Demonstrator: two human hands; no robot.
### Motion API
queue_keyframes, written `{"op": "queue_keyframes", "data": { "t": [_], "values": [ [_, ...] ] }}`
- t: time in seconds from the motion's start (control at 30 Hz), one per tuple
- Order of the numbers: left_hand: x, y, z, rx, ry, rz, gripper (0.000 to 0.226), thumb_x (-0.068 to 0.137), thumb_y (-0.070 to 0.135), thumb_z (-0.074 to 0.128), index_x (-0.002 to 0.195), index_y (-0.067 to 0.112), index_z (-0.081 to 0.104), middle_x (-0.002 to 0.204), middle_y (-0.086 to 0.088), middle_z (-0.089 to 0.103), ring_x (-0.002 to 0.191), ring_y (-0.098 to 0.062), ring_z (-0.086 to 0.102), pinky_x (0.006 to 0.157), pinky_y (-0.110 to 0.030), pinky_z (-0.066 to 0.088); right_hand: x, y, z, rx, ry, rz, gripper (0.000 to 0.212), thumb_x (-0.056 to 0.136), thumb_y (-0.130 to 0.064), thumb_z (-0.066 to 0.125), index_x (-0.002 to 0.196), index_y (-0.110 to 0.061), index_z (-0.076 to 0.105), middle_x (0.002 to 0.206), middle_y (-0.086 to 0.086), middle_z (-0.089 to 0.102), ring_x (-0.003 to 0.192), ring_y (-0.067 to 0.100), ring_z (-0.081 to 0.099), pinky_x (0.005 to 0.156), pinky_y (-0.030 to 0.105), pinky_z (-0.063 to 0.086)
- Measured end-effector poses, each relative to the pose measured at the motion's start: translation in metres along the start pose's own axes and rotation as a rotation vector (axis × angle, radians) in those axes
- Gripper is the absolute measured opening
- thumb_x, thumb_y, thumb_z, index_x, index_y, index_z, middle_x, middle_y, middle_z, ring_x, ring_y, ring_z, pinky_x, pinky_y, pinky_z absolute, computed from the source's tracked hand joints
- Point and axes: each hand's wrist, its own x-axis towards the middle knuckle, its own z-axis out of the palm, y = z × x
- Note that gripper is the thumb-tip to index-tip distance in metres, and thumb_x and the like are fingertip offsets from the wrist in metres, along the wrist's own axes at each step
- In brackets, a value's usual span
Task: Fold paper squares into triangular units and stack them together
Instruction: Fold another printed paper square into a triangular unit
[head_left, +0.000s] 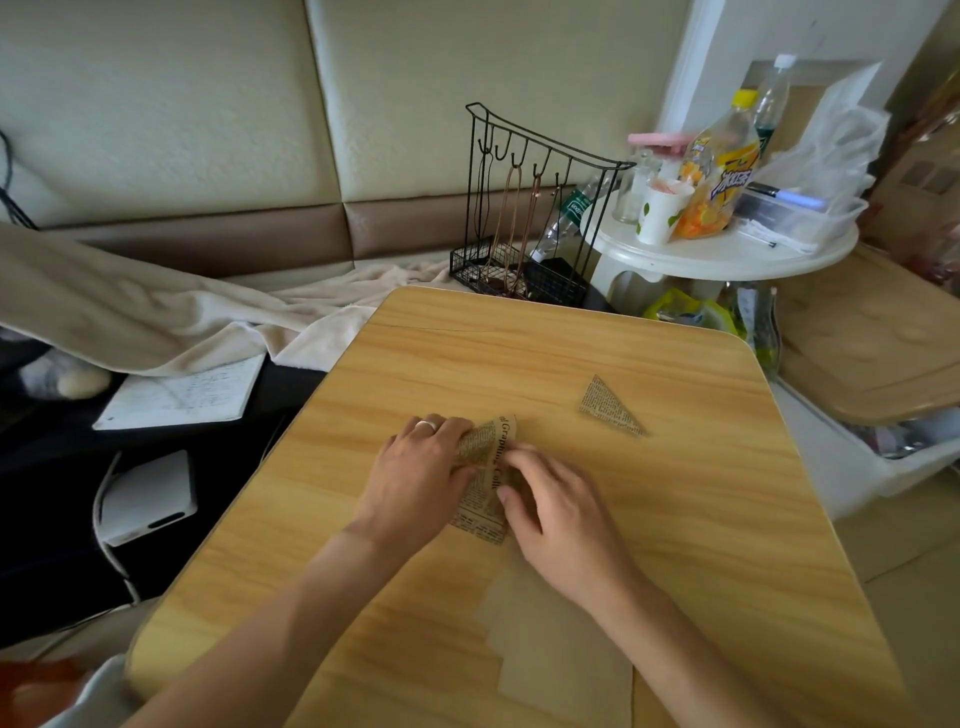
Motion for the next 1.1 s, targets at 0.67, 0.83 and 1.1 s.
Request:
{"op": "queue_keyframes", "data": {
  "t": [0.67, 0.83, 1.1],
  "values": [
    [0.008, 0.007, -0.004, -0.635, 0.054, -0.255, 0.062, 0.085, 0.013, 0.082, 0.138, 0.027, 0.052, 0.108, 0.012, 0.067, 0.091, 0.005, 0.066, 0.070, -0.008, 0.053, 0.019, 0.023, -0.009, 0.678, 0.200, 0.505, 0.034, 0.092, -0.016, 0.076, 0.122, -0.024, 0.062, 0.095, 0.000, 0.076, 0.086, 0.016, 0.071, 0.082, 0.040, 0.059],
    [0.008, 0.005, -0.007, -0.762, 0.031, -0.332, 0.023, 0.091, 0.007, 0.073, 0.105, 0.025, 0.073, 0.091, 0.003, 0.075, 0.083, -0.014, 0.073, 0.074, -0.030, 0.062, 0.019, 0.025, -0.014, 0.792, 0.198, 0.493, 0.007, 0.099, -0.019, 0.069, 0.099, -0.025, 0.069, 0.080, -0.007, 0.074, 0.070, 0.010, 0.067, 0.063, 0.024, 0.051],
    [0.013, 0.010, -0.010, -0.980, 0.011, -0.461, 0.014, 0.097, 0.005, 0.066, 0.104, 0.015, 0.074, 0.096, -0.012, 0.070, 0.067, -0.006, 0.065, 0.064, -0.016, 0.053, 0.019, 0.033, -0.017, 0.845, 0.143, 0.499, 0.034, 0.101, -0.011, 0.063, 0.124, -0.036, 0.061, 0.094, -0.007, 0.076, 0.070, 0.013, 0.070, 0.062, 0.022, 0.054]
  ]
}}
